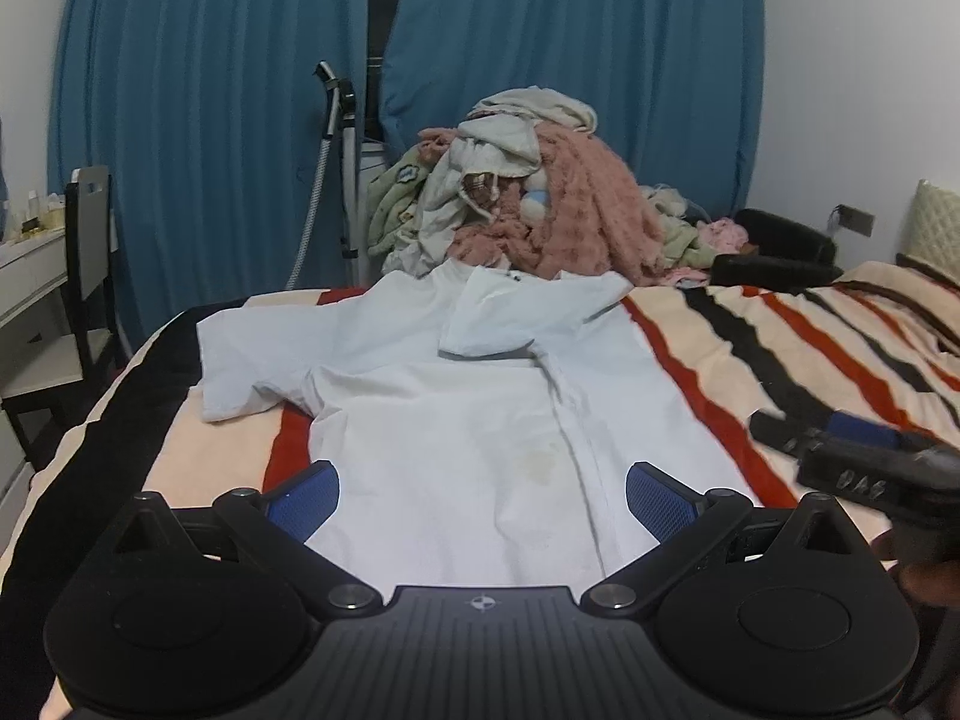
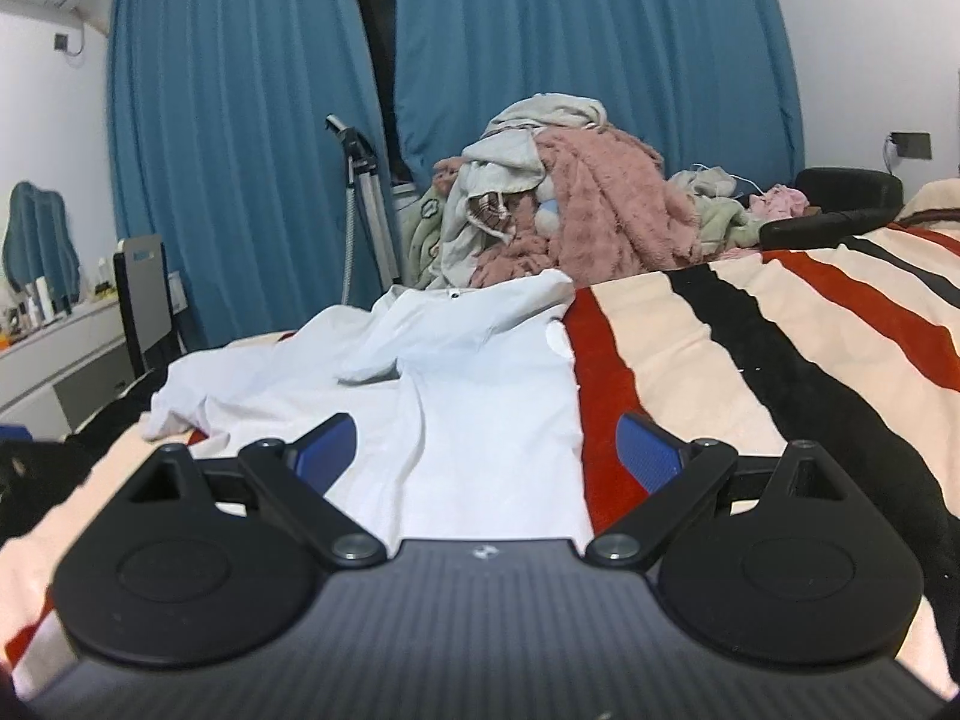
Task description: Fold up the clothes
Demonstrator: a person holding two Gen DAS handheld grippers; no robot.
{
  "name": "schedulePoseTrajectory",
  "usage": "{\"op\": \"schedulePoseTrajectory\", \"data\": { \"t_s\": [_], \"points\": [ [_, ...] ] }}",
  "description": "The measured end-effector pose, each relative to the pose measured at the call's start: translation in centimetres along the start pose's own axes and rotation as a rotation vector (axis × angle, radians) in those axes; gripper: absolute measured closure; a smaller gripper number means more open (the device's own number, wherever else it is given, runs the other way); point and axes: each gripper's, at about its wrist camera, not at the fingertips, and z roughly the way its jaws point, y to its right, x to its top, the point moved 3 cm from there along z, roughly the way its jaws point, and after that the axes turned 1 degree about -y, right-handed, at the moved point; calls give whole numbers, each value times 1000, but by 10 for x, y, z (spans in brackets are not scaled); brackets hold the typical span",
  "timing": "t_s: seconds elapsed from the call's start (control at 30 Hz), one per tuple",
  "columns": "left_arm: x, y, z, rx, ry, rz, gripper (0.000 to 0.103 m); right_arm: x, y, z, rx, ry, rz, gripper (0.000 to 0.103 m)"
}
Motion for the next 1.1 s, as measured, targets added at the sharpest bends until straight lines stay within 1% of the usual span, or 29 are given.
{"op": "schedulePoseTrajectory", "data": {
  "t_s": [0.1, 0.2, 0.27, 0.33, 0.4, 0.53, 0.63, 0.67, 0.77, 0.8, 0.87, 0.9, 0.93, 0.97, 1.03, 1.07, 1.1],
  "points": [
    [7, -13, -6, -8, 22, -34, 0, -6, -6, 10, 30, -23, -18, 8],
    [10, -33, -8, 31, 45, -64, 0, -12, -15, 34, 78, -83, -37, 9],
    [11, -47, -9, 57, 61, -84, 0, -15, -30, 56, 123, -135, -86, 9],
    [13, -61, -10, 83, 76, -104, 0, -15, -50, 76, 172, -155, -138, 9],
    [14, -74, -11, 109, 92, -123, 0, -16, -77, 102, 223, -165, -171, 9],
    [17, -101, -14, 161, 123, -163, 0, -25, -147, 157, 314, -191, -271, 9],
    [17, -121, -10, 212, 153, -205, 0, -32, -204, 194, 388, -185, -400, 9],
    [16, -127, -7, 237, 165, -219, 0, -33, -222, 205, 394, -177, -449, 9],
    [14, -147, 5, 340, 188, -246, 0, -39, -274, 239, 377, -144, -602, 9],
    [14, -154, 9, 376, 187, -273, 0, -40, -291, 250, 371, -132, -653, 14],
    [13, -170, 19, 427, 176, -336, 0, -46, -319, 276, 305, -126, -761, 25],
    [12, -178, 24, 445, 170, -367, 0, -49, -330, 289, 252, -126, -801, 25],
    [12, -184, 28, 461, 166, -393, 0, -48, -339, 299, 210, -119, -808, 25],
    [11, -190, 32, 483, 165, -414, 0, -47, -347, 308, 178, -108, -804, 28],
    [9, -199, 37, 537, 164, -450, 0, -43, -358, 324, 135, -93, -788, 29],
    [8, -204, 41, 552, 160, -468, 0, -42, -361, 331, 131, -95, -780, 37],
    [7, -207, 44, 553, 157, -476, 0, -42, -365, 335, 139, -94, -789, 49]
  ]
}}
